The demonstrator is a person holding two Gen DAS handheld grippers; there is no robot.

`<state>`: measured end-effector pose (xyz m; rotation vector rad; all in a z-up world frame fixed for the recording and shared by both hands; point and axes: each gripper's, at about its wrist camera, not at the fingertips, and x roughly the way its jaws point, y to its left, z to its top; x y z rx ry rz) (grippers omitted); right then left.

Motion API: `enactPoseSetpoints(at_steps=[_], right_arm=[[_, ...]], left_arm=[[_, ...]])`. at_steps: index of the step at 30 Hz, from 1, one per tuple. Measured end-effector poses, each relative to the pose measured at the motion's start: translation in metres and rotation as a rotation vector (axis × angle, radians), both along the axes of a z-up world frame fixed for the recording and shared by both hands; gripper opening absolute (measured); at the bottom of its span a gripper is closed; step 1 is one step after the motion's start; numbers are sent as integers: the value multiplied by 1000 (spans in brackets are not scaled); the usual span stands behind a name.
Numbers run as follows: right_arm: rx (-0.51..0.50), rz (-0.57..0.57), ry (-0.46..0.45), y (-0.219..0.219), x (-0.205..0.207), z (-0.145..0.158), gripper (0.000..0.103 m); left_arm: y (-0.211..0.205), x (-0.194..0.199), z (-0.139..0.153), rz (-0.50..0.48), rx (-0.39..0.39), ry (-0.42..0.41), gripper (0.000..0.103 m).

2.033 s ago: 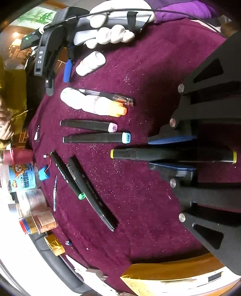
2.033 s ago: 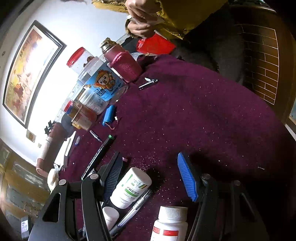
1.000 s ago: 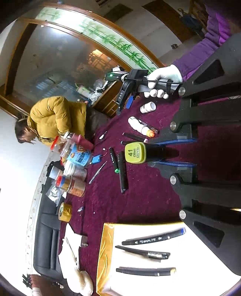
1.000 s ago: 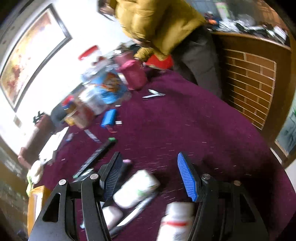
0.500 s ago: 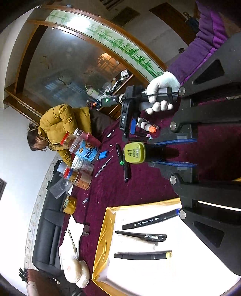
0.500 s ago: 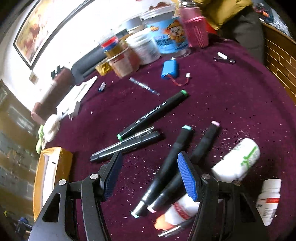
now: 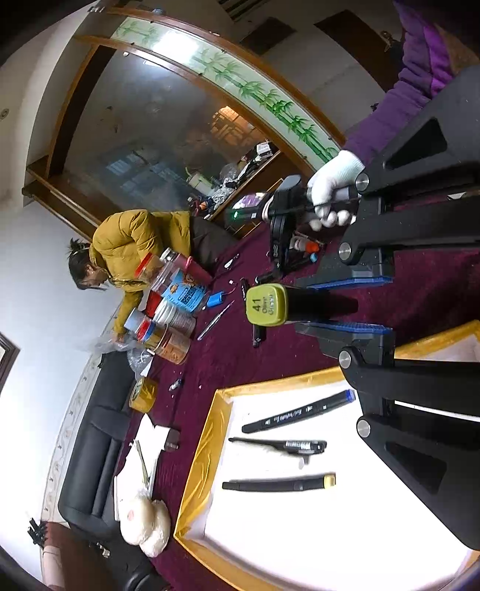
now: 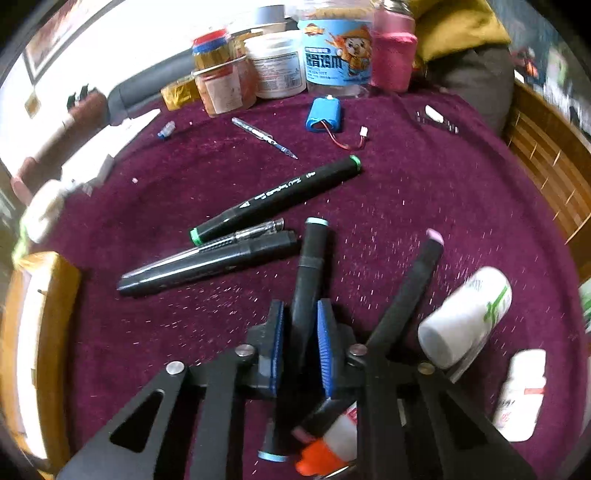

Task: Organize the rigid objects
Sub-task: 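Lower both markers into the box and open both tools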

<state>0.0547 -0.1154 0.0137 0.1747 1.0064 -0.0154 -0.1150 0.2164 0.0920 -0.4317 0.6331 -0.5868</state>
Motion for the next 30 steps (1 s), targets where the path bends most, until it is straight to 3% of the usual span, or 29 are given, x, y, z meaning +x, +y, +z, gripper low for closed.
enactPoseSetpoints(at_steps=[7, 11, 17, 23, 30], right_arm=[[202, 96, -73, 10, -36, 25, 13], [266, 189, -106, 36, -50, 43, 13], [371, 350, -68, 96, -56, 51, 13], [395, 469, -15, 160, -58, 44, 13], [352, 470, 13, 208, -37, 32, 13]], left_arm=[[33, -8, -1, 70, -17, 0, 12], [60, -14, -6, 139, -33, 22, 12], [88, -14, -10, 227, 26, 57, 12], [106, 10, -12, 249, 110, 116, 12], [112, 64, -32, 232, 171, 226, 13]])
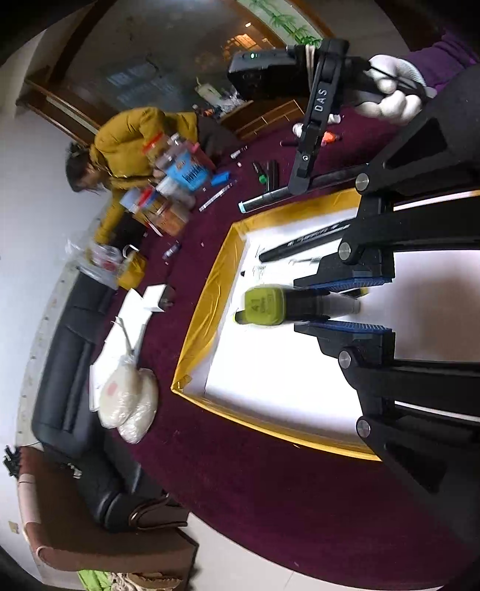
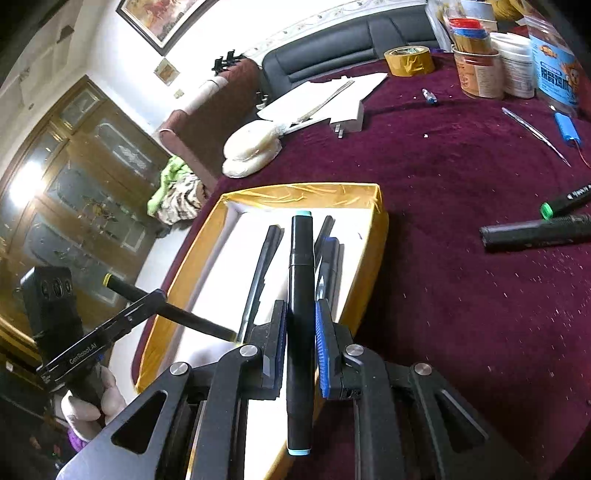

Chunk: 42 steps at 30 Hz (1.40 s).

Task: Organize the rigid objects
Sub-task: 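Lower both markers into the box and open both tools, then return both tools to the table and grasp a black marker with the left tool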

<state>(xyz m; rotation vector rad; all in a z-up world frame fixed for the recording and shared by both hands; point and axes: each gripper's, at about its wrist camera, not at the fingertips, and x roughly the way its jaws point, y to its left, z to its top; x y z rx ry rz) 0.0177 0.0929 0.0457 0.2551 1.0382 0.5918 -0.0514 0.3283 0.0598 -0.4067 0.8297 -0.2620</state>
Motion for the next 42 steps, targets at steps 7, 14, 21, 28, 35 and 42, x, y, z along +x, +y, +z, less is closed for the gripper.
enactPoseSetpoints(at_steps=[7, 14, 21, 28, 35, 42], right_arm=[[-64, -56, 21, 17, 23, -14, 13], [-111, -63, -7, 22, 24, -14, 13], [-128, -64, -60, 20, 16, -8, 26], [-142, -74, -187, -5, -10, 15, 37], [-193, -225, -293, -92, -33, 27, 49], [-180, -486, -269, -221, -39, 23, 49]], left_arm=[[-2, 38, -6, 11, -2, 42, 14], [-11, 36, -11, 36, 7, 55, 24], [-7, 11, 2, 87, -25, 12, 49], [-16, -18, 20, 93, -54, -37, 55], [-59, -26, 32, 0, -39, -59, 59], [-126, -19, 30, -130, 17, -27, 59]])
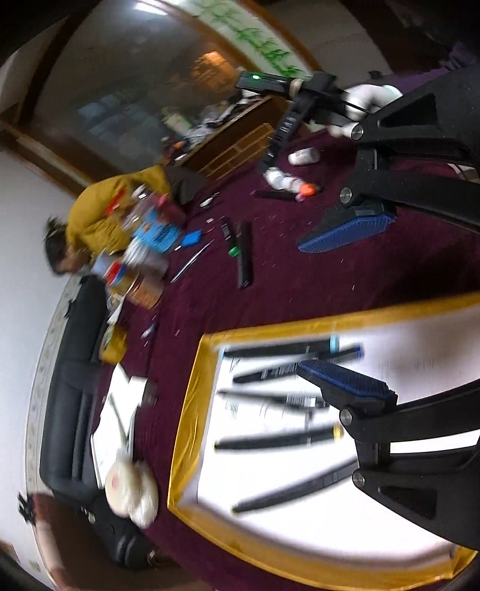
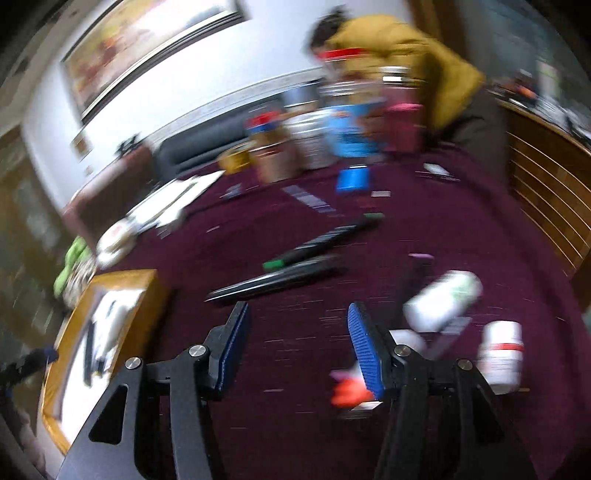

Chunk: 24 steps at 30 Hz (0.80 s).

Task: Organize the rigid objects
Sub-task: 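Return both tools to the table and grasp a black marker with the left tool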

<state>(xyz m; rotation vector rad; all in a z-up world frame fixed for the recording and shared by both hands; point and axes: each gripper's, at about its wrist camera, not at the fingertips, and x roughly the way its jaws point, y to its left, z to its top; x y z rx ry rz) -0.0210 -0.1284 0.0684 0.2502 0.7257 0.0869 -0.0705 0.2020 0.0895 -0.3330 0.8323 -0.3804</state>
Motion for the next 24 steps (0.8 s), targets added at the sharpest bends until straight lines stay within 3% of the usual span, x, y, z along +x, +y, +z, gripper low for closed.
enactPoseSetpoints(at_steps=[6, 10, 16, 24], right_arm=[[54, -206, -48, -94, 2, 0, 51], [98, -281, -59, -135, 10, -10, 52], [169, -287, -42, -156, 17, -31, 52], [242, -261, -17, -166, 14, -40, 52]], left_arm=[[-57, 11, 2, -85, 103, -10, 59], [-108, 34, -2, -161, 229, -34, 59], [-171, 92, -24, -218, 414, -59, 59], [-228, 144, -57, -334, 588, -84, 59]])
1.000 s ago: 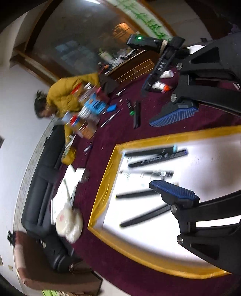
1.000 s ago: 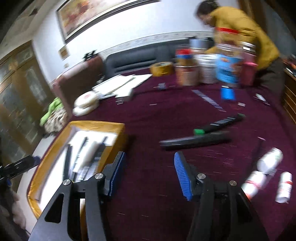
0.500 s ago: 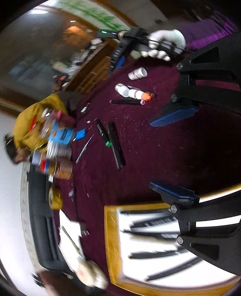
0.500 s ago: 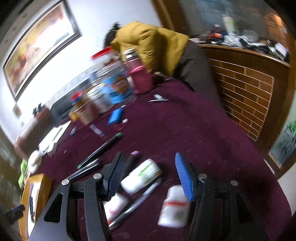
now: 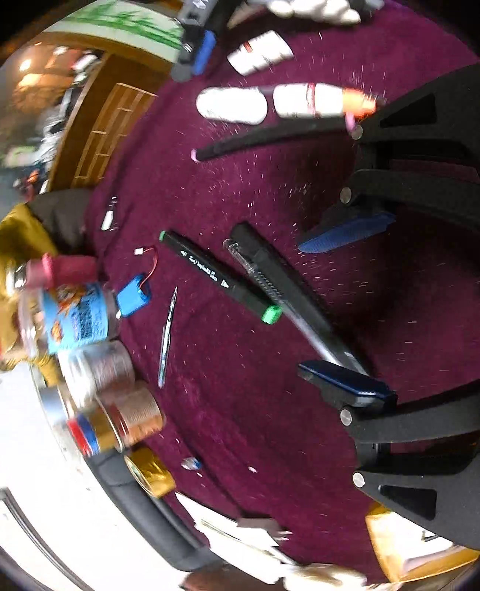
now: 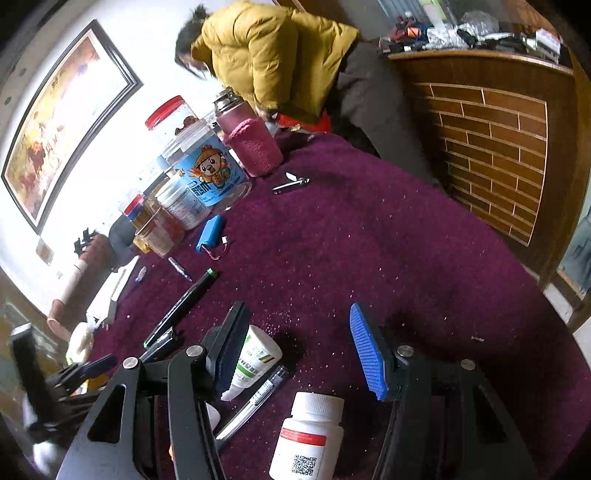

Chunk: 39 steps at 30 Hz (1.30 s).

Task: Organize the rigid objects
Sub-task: 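Return both tools to the table and grasp a black marker with the left tool, then lift the black marker with the left tool and carry it over the box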

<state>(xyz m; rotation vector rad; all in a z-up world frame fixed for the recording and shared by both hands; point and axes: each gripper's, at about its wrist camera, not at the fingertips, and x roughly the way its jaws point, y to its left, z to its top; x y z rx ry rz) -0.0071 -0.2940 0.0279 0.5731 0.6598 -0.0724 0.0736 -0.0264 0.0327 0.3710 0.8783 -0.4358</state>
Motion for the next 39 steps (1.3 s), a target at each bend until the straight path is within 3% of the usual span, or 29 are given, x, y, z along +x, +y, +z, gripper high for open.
enactPoseSetpoints(at_steps=[5, 9, 11, 24, 29, 31, 33, 35, 37, 38, 39], right_arm=[[26, -2, 22, -4, 1, -6, 52], [8, 4, 37, -1, 5, -8, 52], [-4, 3, 43, 0, 6, -8, 52], [-3, -10, 69, -3, 8, -13, 52], [-3, -10, 76, -3, 8, -14, 52], [0, -14, 77, -4, 8, -15, 52], [7, -19, 79, -6, 8, -16, 52], [11, -18, 85, -7, 8, -17, 52], [8, -12, 94, -6, 10, -19, 52], [4, -10, 95, -5, 10, -19, 52], [-2, -9, 96, -4, 11, -19, 52]], left_arm=[[-15, 10, -18, -20, 82, -24, 59], [-17, 5, -16, -49, 70, -15, 20], [-19, -3, -14, -59, 95, -28, 14], [18, -68, -5, -27, -53, 150, 13], [12, -75, 2, -25, -83, 144, 13], [8, -68, 0, 1, -91, 154, 18], [4, -65, -6, 4, -105, 169, 33], [-2, -65, -17, 15, -82, 169, 37], [-8, -72, -18, -13, -52, 108, 27], [-9, -73, -18, -24, -56, 112, 14], [-7, -73, -17, -26, -85, 132, 12]])
